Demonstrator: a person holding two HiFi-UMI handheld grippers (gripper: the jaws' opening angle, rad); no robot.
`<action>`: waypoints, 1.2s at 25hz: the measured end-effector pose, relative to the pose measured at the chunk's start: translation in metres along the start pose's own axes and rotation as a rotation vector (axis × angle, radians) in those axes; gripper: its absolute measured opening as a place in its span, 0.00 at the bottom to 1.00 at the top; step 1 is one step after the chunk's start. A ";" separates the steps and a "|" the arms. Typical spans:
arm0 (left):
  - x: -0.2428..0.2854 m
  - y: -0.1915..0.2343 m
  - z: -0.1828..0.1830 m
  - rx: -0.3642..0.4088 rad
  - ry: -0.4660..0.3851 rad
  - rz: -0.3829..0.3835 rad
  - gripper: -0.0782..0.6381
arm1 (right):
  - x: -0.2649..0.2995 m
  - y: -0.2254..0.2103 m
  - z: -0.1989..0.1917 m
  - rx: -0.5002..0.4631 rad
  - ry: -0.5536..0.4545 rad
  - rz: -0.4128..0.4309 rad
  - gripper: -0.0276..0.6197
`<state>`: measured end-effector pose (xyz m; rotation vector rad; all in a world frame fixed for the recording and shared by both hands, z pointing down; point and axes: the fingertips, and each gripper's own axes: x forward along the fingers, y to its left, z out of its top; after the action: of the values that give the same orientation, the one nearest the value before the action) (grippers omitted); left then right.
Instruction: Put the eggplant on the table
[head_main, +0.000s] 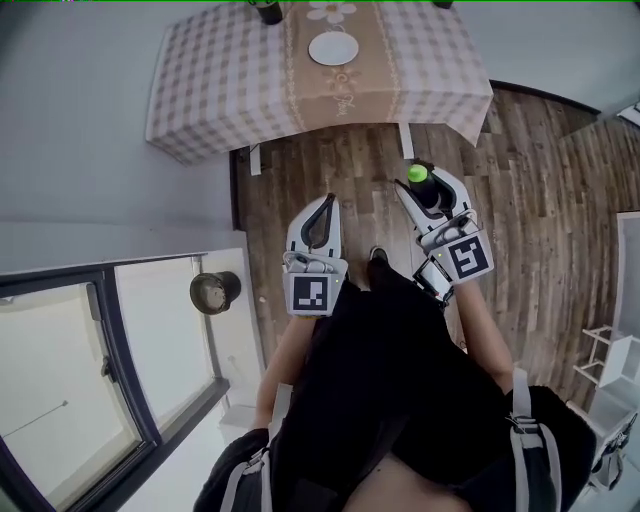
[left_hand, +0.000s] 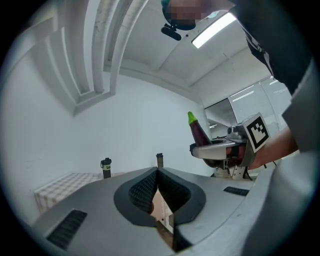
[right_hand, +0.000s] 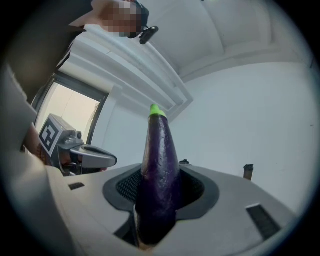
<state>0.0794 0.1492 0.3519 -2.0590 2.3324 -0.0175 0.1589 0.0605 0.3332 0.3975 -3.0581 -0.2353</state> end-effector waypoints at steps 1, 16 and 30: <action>0.007 -0.003 0.002 0.004 0.000 0.004 0.09 | 0.003 -0.007 -0.004 -0.020 0.009 0.014 0.33; 0.110 0.014 0.002 -0.071 -0.032 -0.156 0.13 | 0.099 -0.060 -0.061 -0.280 0.116 0.139 0.33; 0.221 0.132 -0.022 -0.067 0.008 -0.480 0.27 | 0.269 -0.087 -0.115 -0.620 0.279 0.216 0.33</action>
<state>-0.0800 -0.0537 0.3670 -2.5984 1.8059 0.0424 -0.0709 -0.1084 0.4408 0.0526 -2.5464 -0.9789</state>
